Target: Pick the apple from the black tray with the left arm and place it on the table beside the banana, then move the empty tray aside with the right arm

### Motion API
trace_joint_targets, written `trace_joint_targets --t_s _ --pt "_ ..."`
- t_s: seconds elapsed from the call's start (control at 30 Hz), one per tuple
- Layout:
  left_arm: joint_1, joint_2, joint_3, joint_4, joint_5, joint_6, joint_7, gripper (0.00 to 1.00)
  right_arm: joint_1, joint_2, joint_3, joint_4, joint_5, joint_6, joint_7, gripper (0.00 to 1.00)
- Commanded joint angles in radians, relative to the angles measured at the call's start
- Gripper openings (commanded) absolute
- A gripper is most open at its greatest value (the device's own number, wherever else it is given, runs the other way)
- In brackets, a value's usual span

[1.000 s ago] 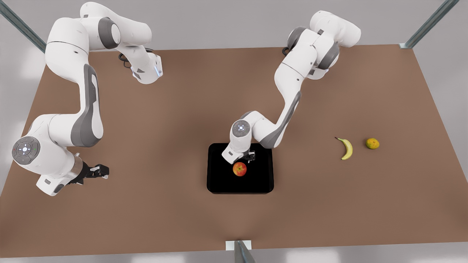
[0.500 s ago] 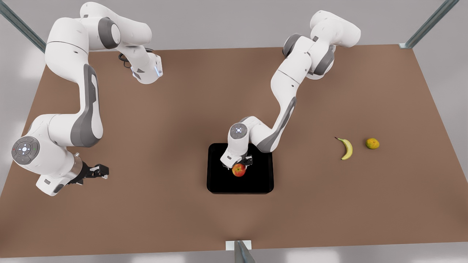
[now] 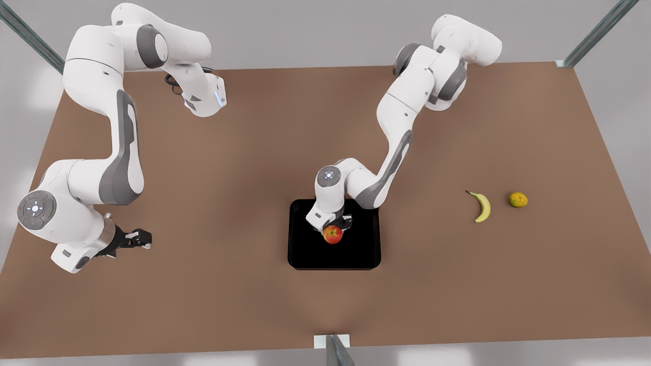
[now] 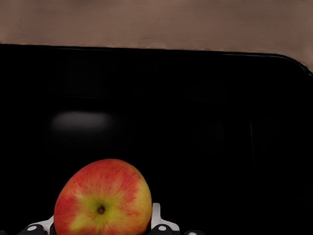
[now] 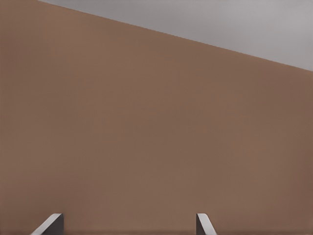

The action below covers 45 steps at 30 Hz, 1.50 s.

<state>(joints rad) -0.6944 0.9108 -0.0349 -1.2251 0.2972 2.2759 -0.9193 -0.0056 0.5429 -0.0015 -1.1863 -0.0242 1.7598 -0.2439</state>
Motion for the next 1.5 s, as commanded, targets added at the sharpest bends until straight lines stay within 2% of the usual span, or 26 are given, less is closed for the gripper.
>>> trace_joint_targets --t_s 0.0,0.1,0.17,0.23,0.3,0.37,0.57,0.63,0.67,0.8,0.83,0.87,0.9,0.93,0.97,1.0,1.03,1.07,1.1,1.13,1.47 --pt "0.015 -0.119 0.0 -0.102 -0.004 -0.128 0.0 0.77 -0.001 -0.001 0.0 0.001 0.0 0.0 -0.003 1.0" --pt "0.134 -0.429 -0.002 -0.399 -0.108 -0.154 0.299 0.77 0.001 -0.001 0.003 0.001 0.0 -0.002 0.001 1.0" --pt "0.266 -0.576 -0.002 -0.553 -0.177 -0.15 0.592 0.77 0.125 -0.008 0.001 0.047 0.001 -0.108 0.242 1.0" --pt "0.377 -0.586 0.001 -0.632 -0.187 -0.069 0.783 0.77 0.292 -0.011 -0.002 0.094 0.003 -0.209 0.639 1.0" --pt "0.463 -0.578 0.001 -0.691 -0.187 0.004 0.902 0.77 0.311 -0.014 0.024 0.103 0.007 -0.23 0.801 1.0" --pt "0.523 -0.563 0.001 -0.708 -0.188 0.025 0.997 0.77 0.325 -0.003 0.187 0.129 0.003 -0.203 1.05 1.0" --pt "0.524 -0.587 0.026 -0.984 -0.187 0.319 0.99 0.77 0.377 0.034 0.213 0.1 0.009 -0.053 1.138 1.0" --pt "0.524 -0.589 0.035 -0.998 -0.185 0.324 0.976 0.79 0.38 0.014 0.215 0.01 0.01 0.019 1.196 1.0" --pt "0.524 -0.589 0.036 -0.998 -0.185 0.324 0.974 1.0 0.395 0.006 0.218 -0.053 0.012 0.094 1.276 1.0" --pt "0.524 -0.589 0.043 -0.995 -0.184 0.323 0.968 1.0 0.401 0.071 0.232 -0.087 0.01 0.241 1.318 1.0" --pt "0.524 -0.63 0.046 -0.99 -0.184 0.312 0.956 1.0 0.401 0.086 0.232 -0.087 0.01 0.267 1.316 1.0" --pt "0.526 -0.702 0.064 -0.917 -0.188 0.127 0.945 1.0 0.398 0.091 0.23 -0.087 0.009 0.283 1.304 1.0" --pt "0.527 -0.707 0.069 -0.753 -0.235 -0.109 0.916 1.0 0.397 0.097 0.227 -0.085 0.003 0.285 1.295 1.0" --pt "0.552 -0.664 0.075 -0.478 -0.403 -0.393 0.858 1.0 0.395 0.111 0.224 -0.087 0.0 0.305 1.264 1.0" --pt "0.605 -0.597 0.076 -0.26 -0.461 -0.603 0.861 1.0 0.395 0.121 0.218 -0.09 0.0 0.311 1.241 1.0" --pt "0.627 -0.589 0.078 -0.206 -0.463 -0.635 0.878 1.0 0.394 0.121 0.216 -0.131 -0.022 0.343 1.238 1.0" --pt "0.647 -0.621 0.084 -0.235 -0.455 -0.605 0.933 1.0 0.391 0.101 0.215 -0.219 -0.043 0.452 1.238 1.0" --pt "0.651 -0.748 0.098 -0.425 -0.454 -0.439 0.971 1.0 0.389 0.1 0.202 -0.233 -0.042 0.465 1.207 1.0" --pt "0.651 -0.773 0.098 -0.467 -0.434 -0.385 0.968 1.0 0.386 0.104 0.202 -0.233 -0.042 0.471 1.206 1.0" --pt "0.651 -0.771 0.127 -0.455 -0.421 -0.385 0.971 1.0 0.386 0.109 0.202 -0.253 -0.043 0.512 1.193 1.0" --pt "0.651 -0.77 0.132 -0.455 -0.386 -0.417 0.913 1.0 0.395 0.232 0.21 -0.268 -0.046 0.566 1.078 0.99"
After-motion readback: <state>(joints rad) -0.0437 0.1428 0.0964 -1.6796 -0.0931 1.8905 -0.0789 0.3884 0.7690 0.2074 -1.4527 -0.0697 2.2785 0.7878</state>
